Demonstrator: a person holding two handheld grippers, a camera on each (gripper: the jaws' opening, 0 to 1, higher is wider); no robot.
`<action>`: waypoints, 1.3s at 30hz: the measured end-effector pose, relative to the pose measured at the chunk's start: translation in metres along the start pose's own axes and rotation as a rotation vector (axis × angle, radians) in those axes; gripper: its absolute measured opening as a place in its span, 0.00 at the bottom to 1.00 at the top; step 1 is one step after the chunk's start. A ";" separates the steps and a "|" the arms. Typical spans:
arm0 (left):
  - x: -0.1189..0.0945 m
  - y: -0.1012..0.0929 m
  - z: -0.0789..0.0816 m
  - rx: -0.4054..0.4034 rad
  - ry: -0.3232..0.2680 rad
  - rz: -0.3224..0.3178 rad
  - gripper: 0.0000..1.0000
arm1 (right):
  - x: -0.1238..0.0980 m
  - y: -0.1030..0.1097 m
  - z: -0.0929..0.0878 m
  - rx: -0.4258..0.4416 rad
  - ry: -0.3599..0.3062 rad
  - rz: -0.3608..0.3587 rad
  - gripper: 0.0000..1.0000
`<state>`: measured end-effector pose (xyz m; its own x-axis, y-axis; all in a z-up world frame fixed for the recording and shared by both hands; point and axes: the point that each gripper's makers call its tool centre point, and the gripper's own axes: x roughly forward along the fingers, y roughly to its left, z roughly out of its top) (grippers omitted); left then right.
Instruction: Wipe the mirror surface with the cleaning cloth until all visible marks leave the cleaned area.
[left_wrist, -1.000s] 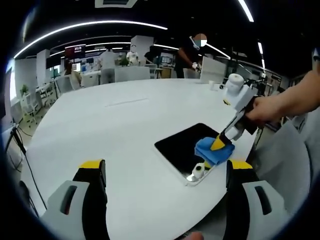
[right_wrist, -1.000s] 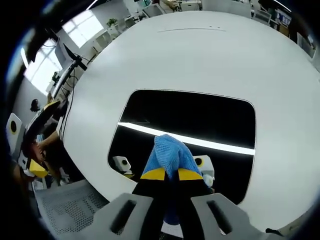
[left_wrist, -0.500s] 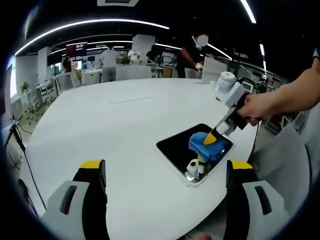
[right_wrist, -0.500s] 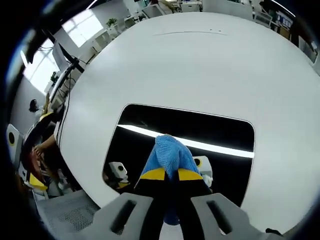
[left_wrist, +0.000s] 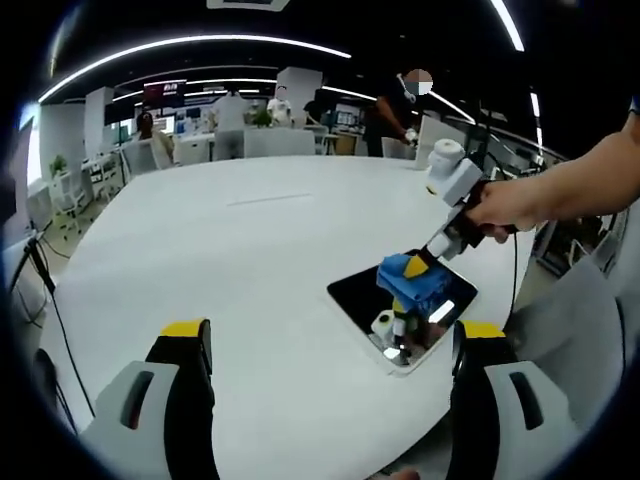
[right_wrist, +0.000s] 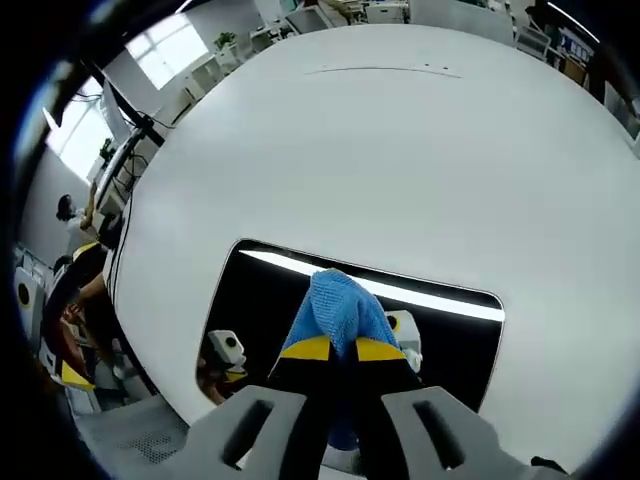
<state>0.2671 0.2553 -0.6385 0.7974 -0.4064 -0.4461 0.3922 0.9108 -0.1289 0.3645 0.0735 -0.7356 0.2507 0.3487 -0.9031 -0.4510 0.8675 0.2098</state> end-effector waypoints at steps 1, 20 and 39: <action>0.000 -0.001 0.000 0.000 0.003 -0.002 0.99 | 0.001 -0.001 0.001 0.000 0.000 0.001 0.00; 0.005 -0.005 -0.004 0.019 0.013 -0.002 0.99 | 0.013 -0.010 0.030 -0.021 -0.003 0.022 0.00; 0.009 -0.006 -0.004 0.031 0.031 0.004 0.99 | 0.004 -0.023 0.023 0.036 0.010 0.023 0.00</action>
<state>0.2701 0.2465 -0.6457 0.7849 -0.3996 -0.4736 0.4031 0.9097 -0.0995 0.3957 0.0635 -0.7357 0.2318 0.3655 -0.9015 -0.4256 0.8714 0.2439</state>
